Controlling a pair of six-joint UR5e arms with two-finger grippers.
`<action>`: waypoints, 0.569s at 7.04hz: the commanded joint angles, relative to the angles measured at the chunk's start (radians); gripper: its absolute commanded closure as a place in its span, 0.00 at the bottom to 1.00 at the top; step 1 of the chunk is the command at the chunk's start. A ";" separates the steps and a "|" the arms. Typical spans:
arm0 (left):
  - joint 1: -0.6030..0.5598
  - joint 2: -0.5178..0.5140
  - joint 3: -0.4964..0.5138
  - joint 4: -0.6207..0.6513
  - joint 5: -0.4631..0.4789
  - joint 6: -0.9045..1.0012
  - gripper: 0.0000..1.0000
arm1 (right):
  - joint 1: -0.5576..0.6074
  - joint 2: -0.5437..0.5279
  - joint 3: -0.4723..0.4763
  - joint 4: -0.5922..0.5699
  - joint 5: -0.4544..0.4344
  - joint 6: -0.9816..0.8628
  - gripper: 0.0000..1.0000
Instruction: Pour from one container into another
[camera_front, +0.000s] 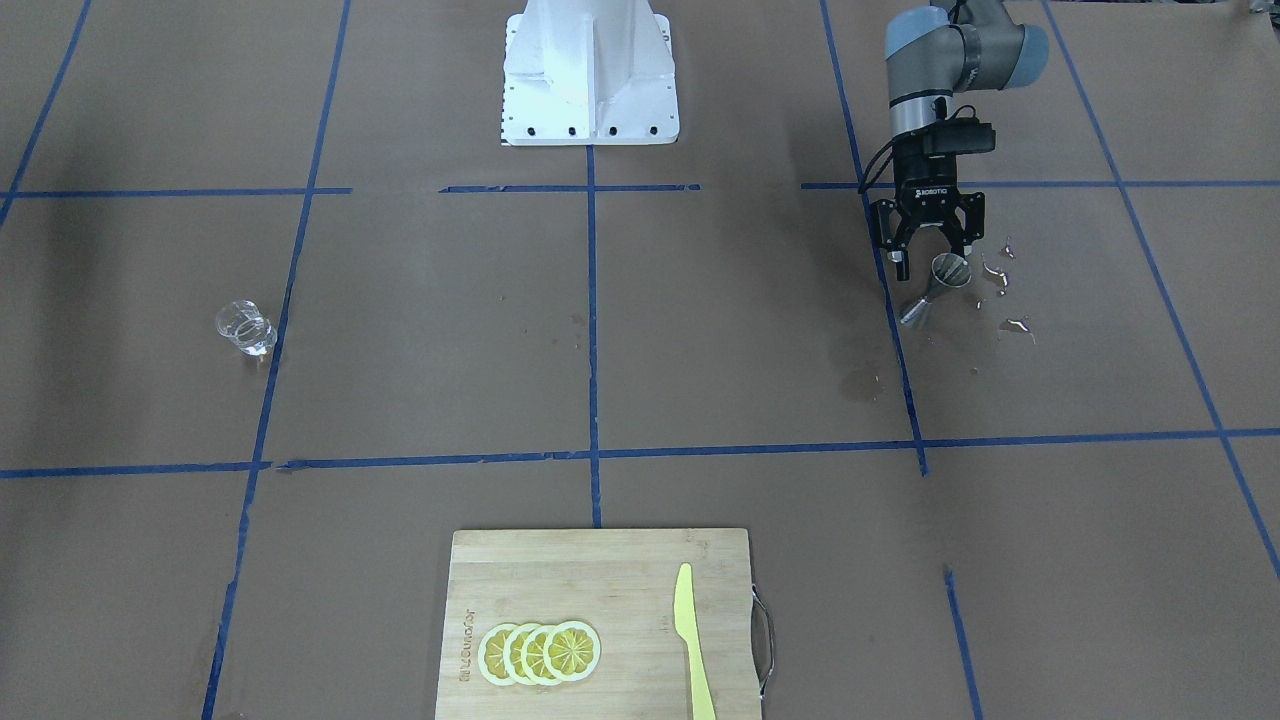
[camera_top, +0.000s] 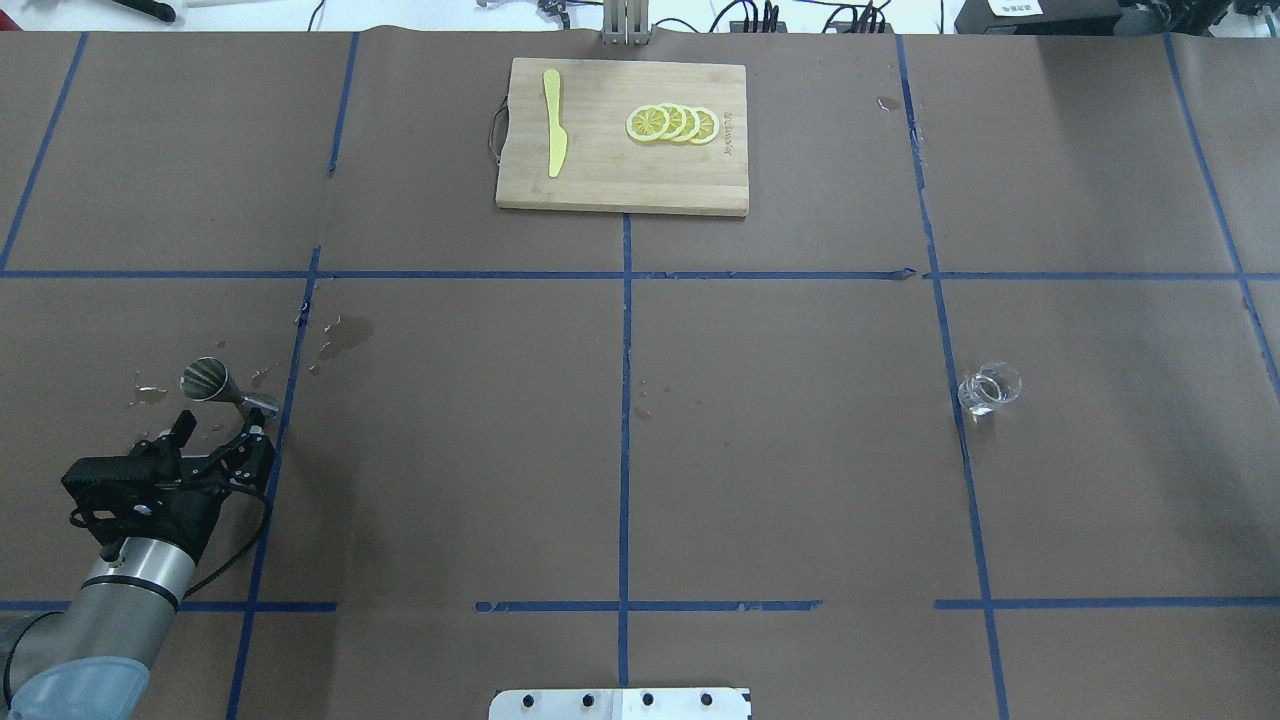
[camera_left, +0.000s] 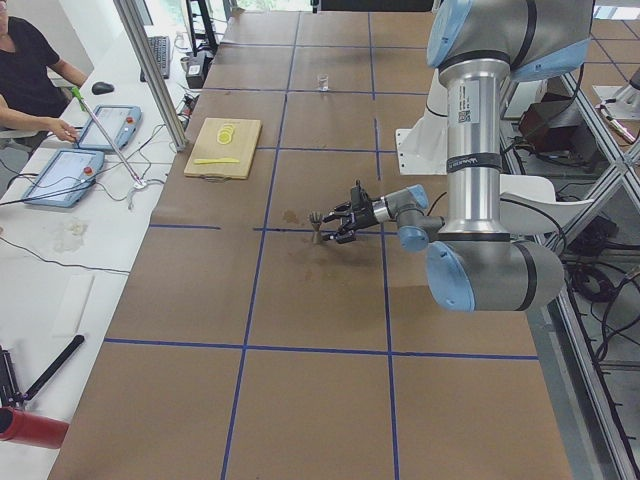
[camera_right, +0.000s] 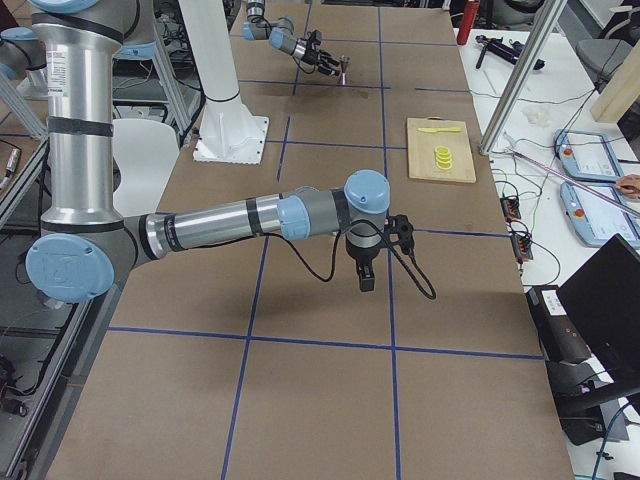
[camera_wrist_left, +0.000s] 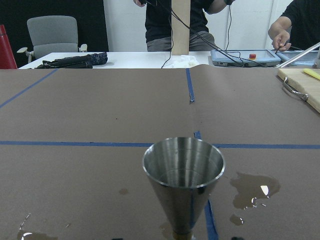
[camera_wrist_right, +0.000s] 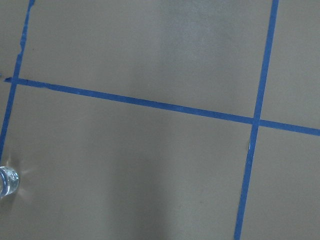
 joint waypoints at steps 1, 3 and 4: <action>0.001 -0.023 0.042 -0.011 0.032 0.018 0.22 | 0.000 -0.002 -0.003 0.014 -0.001 0.000 0.00; -0.001 -0.033 0.048 -0.011 0.035 0.041 0.26 | 0.000 -0.002 -0.001 0.014 -0.001 0.000 0.00; -0.001 -0.034 0.051 -0.011 0.047 0.042 0.29 | 0.000 -0.002 -0.003 0.014 -0.001 0.000 0.00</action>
